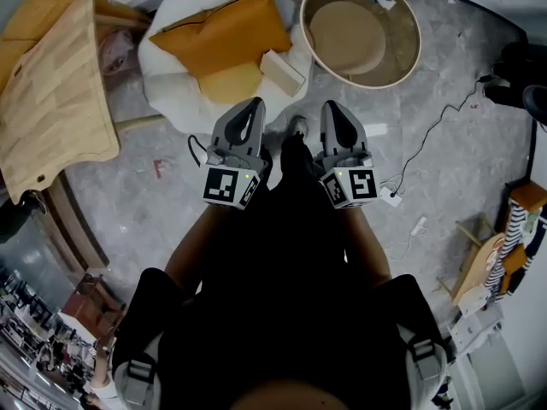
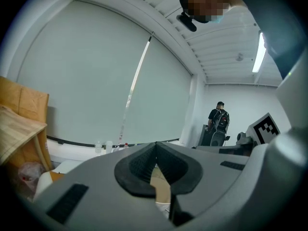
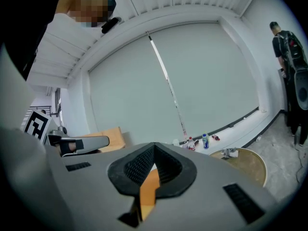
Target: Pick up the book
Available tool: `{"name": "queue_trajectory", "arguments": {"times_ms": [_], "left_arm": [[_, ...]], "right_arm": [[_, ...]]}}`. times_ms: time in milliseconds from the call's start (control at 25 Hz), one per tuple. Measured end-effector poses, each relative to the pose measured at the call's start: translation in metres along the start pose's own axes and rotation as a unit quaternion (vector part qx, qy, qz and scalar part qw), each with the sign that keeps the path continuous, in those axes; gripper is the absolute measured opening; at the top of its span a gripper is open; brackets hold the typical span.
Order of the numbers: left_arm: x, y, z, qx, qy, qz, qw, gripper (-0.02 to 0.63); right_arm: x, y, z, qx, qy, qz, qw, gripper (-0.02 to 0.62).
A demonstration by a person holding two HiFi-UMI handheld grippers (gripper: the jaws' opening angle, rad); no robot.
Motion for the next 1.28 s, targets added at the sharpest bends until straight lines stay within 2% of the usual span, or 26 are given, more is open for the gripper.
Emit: {"name": "queue_trajectory", "arguments": {"times_ms": [360,560,960,1280], "left_arm": [[-0.045,0.043,0.005,0.013,-0.008,0.044,0.9989,0.008],[-0.077,0.064,0.006,0.017,-0.036,0.065,0.9971,0.008],[-0.145,0.102,0.024,0.035,-0.072,0.097,0.9921,0.008],[-0.200,0.115,0.039,0.046,-0.087,0.119,0.9880,0.008]], "right_arm": [[-0.042,0.035,-0.045,0.002,0.020,0.035,0.999,0.003],[-0.073,0.053,-0.072,-0.004,0.033,0.053,0.998,0.003],[-0.156,0.090,-0.112,-0.009,0.055,0.088,0.995,0.003],[-0.228,0.101,-0.132,-0.014,0.060,0.134,0.989,0.005]]}}
Point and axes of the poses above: the fingertips, and each gripper's own axes: y forward along the fingers, z to its left, x out of its top, the point moved 5 cm from there along -y, backward along the fingers, and after that the axes turned 12 degrees about x, right-handed, at the moved point
